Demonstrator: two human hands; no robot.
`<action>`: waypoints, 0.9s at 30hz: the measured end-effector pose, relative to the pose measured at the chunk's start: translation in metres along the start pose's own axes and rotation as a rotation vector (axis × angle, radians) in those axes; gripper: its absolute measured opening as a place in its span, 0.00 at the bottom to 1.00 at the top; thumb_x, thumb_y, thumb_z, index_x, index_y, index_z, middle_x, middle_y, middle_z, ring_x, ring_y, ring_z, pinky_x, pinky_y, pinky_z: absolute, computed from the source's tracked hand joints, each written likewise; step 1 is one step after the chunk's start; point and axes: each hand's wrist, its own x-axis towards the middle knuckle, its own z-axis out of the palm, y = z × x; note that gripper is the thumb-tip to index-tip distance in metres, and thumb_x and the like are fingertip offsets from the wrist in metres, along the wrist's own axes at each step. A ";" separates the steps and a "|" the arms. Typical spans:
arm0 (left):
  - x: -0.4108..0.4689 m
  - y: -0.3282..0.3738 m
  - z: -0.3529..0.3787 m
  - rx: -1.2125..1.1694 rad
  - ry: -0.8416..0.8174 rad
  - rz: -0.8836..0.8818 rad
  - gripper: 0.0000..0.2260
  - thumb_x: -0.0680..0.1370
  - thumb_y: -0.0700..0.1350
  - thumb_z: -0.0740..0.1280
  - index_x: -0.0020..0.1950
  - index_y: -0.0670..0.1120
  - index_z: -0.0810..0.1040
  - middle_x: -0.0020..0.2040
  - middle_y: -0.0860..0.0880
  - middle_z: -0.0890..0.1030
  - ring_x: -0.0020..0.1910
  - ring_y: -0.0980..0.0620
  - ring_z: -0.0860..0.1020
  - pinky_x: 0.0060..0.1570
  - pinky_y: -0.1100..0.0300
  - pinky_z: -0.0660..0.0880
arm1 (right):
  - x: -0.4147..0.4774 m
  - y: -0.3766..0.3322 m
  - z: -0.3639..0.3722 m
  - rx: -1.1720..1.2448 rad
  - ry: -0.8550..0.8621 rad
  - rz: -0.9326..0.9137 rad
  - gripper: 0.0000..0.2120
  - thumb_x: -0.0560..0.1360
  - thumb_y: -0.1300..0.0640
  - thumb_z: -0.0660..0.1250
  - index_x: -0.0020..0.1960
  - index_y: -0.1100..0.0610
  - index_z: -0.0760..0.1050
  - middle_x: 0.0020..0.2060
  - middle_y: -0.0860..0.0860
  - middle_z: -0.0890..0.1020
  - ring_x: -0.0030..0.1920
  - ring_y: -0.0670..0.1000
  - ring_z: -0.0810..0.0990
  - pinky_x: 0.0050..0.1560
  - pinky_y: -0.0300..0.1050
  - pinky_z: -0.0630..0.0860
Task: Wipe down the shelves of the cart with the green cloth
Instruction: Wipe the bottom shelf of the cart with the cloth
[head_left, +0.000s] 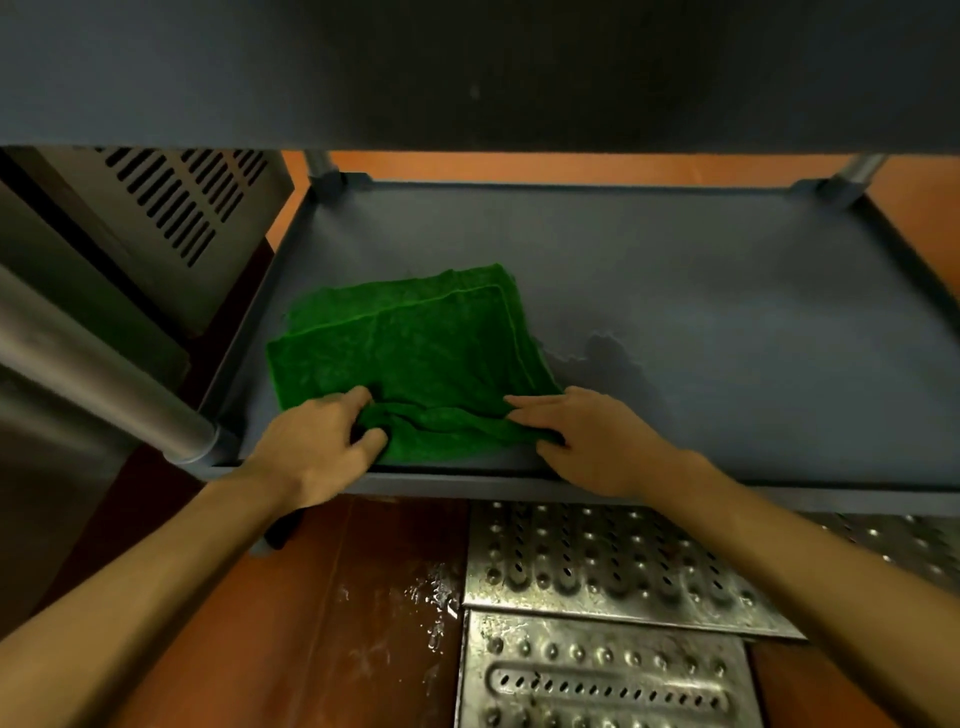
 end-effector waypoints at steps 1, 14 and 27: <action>0.001 0.006 0.002 0.002 0.016 0.010 0.09 0.79 0.57 0.61 0.54 0.54 0.68 0.48 0.51 0.77 0.45 0.47 0.77 0.43 0.53 0.74 | -0.003 0.003 0.000 -0.022 0.001 0.004 0.24 0.79 0.55 0.60 0.74 0.43 0.66 0.74 0.34 0.63 0.57 0.48 0.72 0.65 0.45 0.69; 0.059 0.109 0.017 0.047 -0.063 0.125 0.20 0.78 0.56 0.65 0.64 0.46 0.67 0.54 0.45 0.73 0.52 0.42 0.76 0.50 0.50 0.74 | -0.057 0.076 -0.016 -0.047 0.087 0.150 0.26 0.78 0.60 0.59 0.73 0.43 0.68 0.74 0.33 0.62 0.48 0.48 0.64 0.51 0.41 0.67; 0.092 0.204 0.059 0.025 0.153 0.137 0.22 0.78 0.54 0.64 0.68 0.45 0.68 0.65 0.41 0.65 0.65 0.39 0.65 0.68 0.43 0.62 | -0.126 0.117 -0.019 0.040 0.233 0.313 0.25 0.76 0.59 0.63 0.71 0.43 0.71 0.73 0.37 0.67 0.51 0.50 0.71 0.55 0.46 0.74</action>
